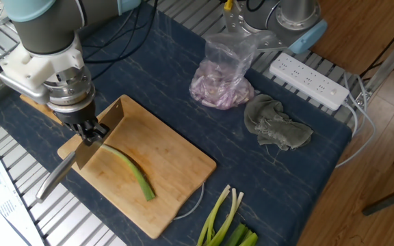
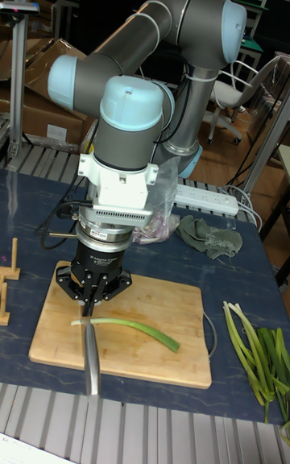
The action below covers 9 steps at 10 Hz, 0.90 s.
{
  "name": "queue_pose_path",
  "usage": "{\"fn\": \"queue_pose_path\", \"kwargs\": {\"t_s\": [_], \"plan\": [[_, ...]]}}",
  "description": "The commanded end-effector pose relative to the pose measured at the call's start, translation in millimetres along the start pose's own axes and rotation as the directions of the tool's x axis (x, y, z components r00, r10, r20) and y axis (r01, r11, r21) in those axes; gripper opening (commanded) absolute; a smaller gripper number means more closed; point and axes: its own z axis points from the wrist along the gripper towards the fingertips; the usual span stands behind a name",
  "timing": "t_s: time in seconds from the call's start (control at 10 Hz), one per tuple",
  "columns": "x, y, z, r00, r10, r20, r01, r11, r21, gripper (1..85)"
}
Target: Chop the scallions
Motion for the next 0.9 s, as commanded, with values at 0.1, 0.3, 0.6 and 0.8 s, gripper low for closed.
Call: {"fn": "queue_pose_path", "kwargs": {"t_s": [0.1,0.3,0.6,0.8], "plan": [[-1.2,1.3,-1.1,1.000,0.007,0.006,-0.007,1.000,-0.010,1.3],[1.0,1.3,-2.1,1.000,0.006,-0.001,-0.006,1.000,-0.010,1.3],[6.8,-0.6,-4.2,1.000,0.009,-0.019,-0.009,1.000,-0.003,1.3],[8.4,-0.3,-5.6,1.000,0.009,-0.022,-0.009,1.000,-0.004,1.3]]}}
